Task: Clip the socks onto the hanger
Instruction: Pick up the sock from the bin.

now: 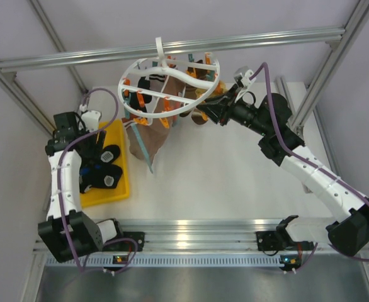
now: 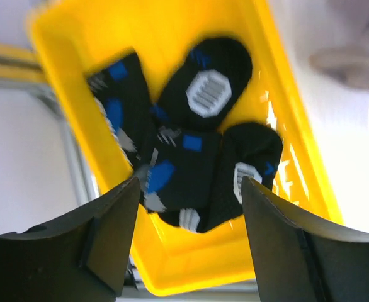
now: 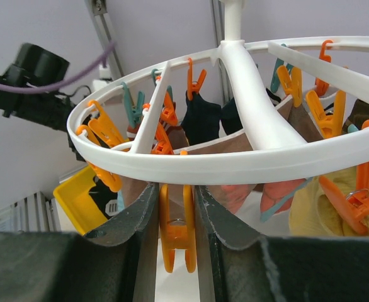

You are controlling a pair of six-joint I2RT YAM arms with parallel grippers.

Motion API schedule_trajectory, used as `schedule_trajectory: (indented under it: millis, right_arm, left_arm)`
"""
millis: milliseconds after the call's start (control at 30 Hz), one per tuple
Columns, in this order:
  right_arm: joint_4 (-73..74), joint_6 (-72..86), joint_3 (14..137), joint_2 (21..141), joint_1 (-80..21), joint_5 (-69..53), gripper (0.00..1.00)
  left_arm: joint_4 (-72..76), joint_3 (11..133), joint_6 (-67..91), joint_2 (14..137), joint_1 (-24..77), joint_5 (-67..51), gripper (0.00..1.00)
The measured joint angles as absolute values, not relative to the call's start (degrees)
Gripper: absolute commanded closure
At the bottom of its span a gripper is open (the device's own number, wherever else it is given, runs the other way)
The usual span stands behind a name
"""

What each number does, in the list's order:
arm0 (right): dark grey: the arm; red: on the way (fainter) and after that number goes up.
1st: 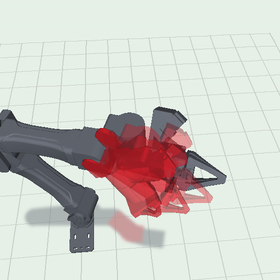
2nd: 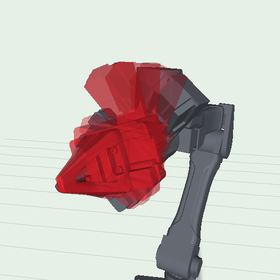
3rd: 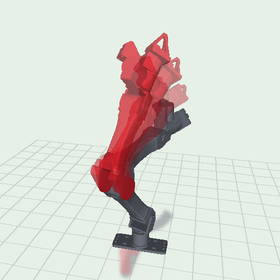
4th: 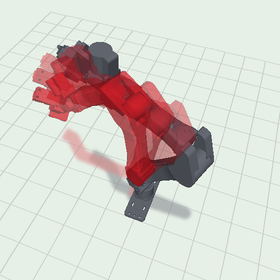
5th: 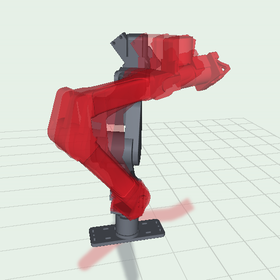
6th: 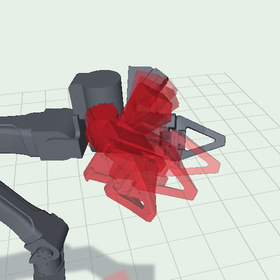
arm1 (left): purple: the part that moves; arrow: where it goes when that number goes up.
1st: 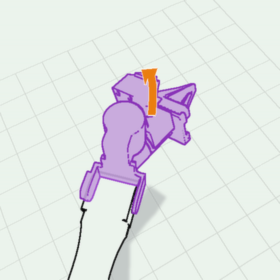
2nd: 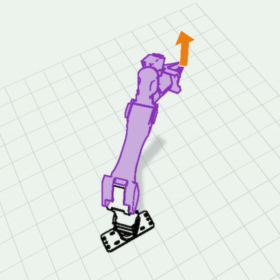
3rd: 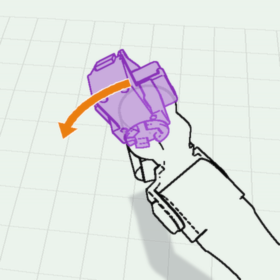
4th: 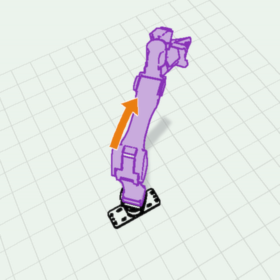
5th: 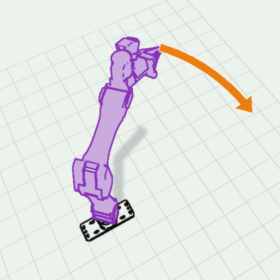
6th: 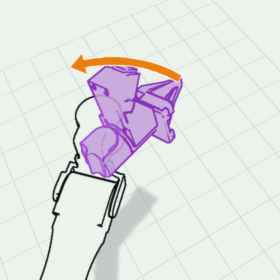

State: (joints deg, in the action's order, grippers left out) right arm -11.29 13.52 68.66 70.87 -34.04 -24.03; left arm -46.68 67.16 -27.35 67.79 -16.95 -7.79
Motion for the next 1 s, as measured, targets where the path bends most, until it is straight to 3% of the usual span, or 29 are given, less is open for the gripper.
schedule_trajectory:
  millis: [300,667,800,900,933,1000]
  right_arm:
    - [-11.29,13.47,68.66,70.85,-34.02,-24.12,1.00]
    - [-11.33,13.50,68.66,70.85,-33.95,-24.12,1.00]
    - [-11.33,13.47,68.66,70.85,-33.93,-24.10,1.00]
    - [-11.33,13.50,68.66,70.85,-33.93,-24.10,1.00]
    - [-11.33,13.50,68.66,70.85,-33.91,-24.10,1.00]
    - [-11.33,13.50,68.66,70.87,-33.89,-24.10,1.00]
  left_arm:
    - [-48.03,63.31,-33.26,86.17,-25.45,-6.59,0.29]
    - [-46.92,64.93,-37.58,92.97,-26.55,-8.78,0.36]
    - [-46.13,64.34,-37.87,93.08,-26.11,-9.56,0.43]
    - [-44.27,62.46,-38.06,92.97,-25.47,-9.39,0.60]
    - [-43.86,61.76,-38.09,92.97,-25.30,-9.28,0.76]
    - [-43.31,60.93,-38.02,92.99,-25.04,-8.91,0.90]
